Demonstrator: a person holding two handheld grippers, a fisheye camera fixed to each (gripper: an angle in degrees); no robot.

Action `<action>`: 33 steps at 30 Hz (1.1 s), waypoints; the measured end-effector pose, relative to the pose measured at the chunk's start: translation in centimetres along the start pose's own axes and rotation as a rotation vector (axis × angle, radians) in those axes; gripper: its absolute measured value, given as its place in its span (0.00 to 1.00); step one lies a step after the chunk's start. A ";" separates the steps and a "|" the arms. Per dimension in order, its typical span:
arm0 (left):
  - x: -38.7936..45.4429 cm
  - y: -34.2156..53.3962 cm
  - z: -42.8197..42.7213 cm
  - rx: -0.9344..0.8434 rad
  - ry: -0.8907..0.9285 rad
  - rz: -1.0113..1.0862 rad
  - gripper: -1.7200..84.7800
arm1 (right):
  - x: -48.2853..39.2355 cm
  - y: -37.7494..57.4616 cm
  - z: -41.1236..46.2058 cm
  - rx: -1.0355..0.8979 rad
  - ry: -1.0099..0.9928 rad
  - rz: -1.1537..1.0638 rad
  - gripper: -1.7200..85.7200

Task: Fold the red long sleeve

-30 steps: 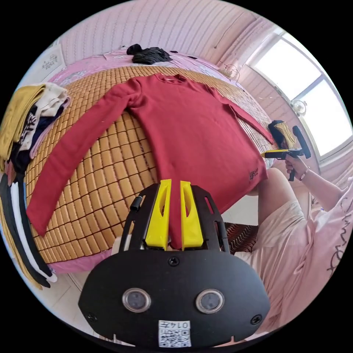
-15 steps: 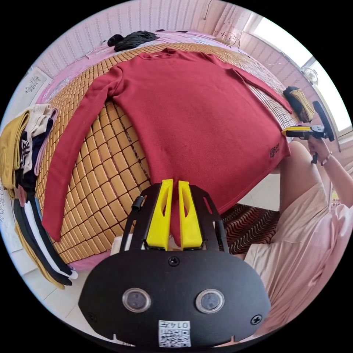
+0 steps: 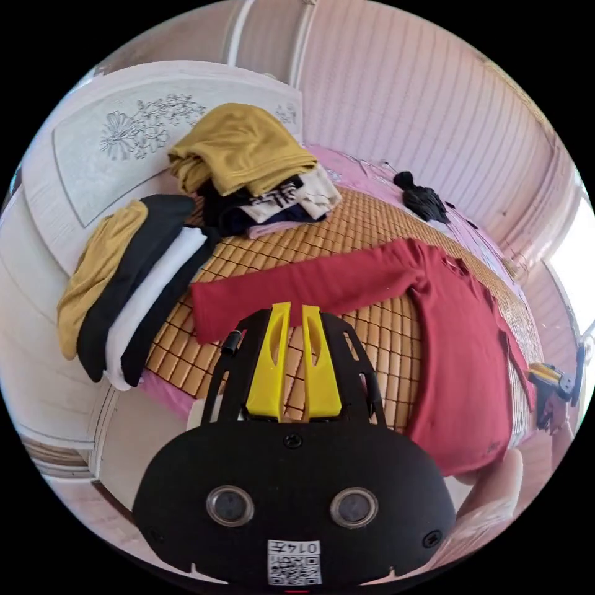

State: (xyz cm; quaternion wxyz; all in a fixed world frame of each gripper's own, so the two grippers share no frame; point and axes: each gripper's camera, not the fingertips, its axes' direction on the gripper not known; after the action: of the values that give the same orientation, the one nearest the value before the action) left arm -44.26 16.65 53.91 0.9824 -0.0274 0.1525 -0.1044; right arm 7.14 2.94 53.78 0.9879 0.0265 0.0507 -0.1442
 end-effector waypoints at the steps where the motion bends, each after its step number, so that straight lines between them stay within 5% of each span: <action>1: -0.8 0.0 0.1 0.012 -0.002 -0.046 0.08 | -2.3 -2.4 0.1 0.015 -0.065 -0.057 0.14; 11: -6.3 2.7 0.5 0.068 -0.132 -0.230 0.11 | -26.6 -18.1 0.8 0.086 -0.412 -0.644 0.17; 19: -7.0 3.2 3.6 0.049 -0.094 -0.253 0.14 | -41.4 -22.1 1.6 0.159 -0.417 -0.953 0.18; 23: -7.1 3.4 5.6 -0.038 -0.032 -0.255 0.14 | -43.4 -24.1 5.8 0.018 -0.315 -0.895 0.18; 33: -5.0 3.8 5.0 -0.050 -0.013 -0.137 0.06 | -37.9 -23.3 5.3 -0.031 -0.463 -0.780 0.05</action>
State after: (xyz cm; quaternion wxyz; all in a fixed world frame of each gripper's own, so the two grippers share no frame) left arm -46.66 21.57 59.81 0.9729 -0.0632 0.1465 -0.1674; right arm -35.20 -9.06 62.28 0.8453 -0.0426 -0.1633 -0.5070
